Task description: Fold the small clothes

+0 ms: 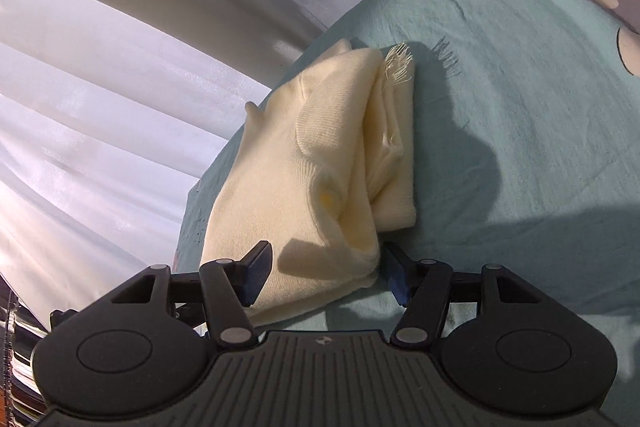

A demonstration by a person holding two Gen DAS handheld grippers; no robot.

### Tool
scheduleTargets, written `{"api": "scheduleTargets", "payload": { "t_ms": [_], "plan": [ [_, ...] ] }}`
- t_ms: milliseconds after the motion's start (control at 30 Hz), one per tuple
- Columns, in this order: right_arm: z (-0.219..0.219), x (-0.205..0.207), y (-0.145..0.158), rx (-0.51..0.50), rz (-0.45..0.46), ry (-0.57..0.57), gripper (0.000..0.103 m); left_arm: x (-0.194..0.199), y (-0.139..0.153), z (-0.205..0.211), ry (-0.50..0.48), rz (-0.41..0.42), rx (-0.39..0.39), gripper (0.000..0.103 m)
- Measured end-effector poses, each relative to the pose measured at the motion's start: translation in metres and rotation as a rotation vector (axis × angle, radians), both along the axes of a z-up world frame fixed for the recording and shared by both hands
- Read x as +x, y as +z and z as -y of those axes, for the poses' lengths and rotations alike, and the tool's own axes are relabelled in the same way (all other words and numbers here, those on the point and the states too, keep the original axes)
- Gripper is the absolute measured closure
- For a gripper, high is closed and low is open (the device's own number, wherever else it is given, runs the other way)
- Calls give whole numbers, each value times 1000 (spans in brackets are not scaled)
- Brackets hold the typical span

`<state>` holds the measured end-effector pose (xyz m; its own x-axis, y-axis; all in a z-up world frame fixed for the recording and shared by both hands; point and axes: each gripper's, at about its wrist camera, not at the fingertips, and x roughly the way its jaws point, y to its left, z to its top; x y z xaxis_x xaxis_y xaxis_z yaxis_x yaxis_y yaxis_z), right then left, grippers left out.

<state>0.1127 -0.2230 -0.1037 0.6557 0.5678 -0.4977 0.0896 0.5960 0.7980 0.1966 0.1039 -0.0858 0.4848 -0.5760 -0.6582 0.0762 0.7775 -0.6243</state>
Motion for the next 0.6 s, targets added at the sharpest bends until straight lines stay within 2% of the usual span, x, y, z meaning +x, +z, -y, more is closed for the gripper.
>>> {"api": "scheduleTargets", "payload": {
  "t_ms": [33,67,100,200,267,300,333,367,433,467,533,600],
  "plan": [
    [-2,1,-1,0,-18,3,66,0,2,0,1,-3,3,43],
    [-4,2,0,-1,-26,16,77,0,5,-2,7,-1,2,49],
    [-6,3,1,0,-23,28,78,-1,8,-5,16,-2,-10,54],
    [-2,2,10,62,15,26,81,-5,18,-11,26,-2,-70,55],
    [10,-1,13,155,28,-13,82,-9,23,-11,14,3,-66,55],
    [14,-2,15,162,33,-29,83,-12,24,-12,13,6,-44,53],
    [16,-4,21,108,42,-35,83,-15,25,-13,22,8,-15,52],
    [13,-6,29,-7,52,-22,83,-18,26,-15,38,11,23,52],
    [5,-11,43,-196,64,24,76,-26,29,-23,88,21,123,50],
    [4,-14,47,-225,71,24,74,-28,32,-26,109,32,161,48],
    [6,-21,59,-267,112,3,74,-28,41,-29,129,60,189,43],
    [6,-20,70,-317,153,-33,74,-23,51,-27,143,93,183,25]
  ]
}}
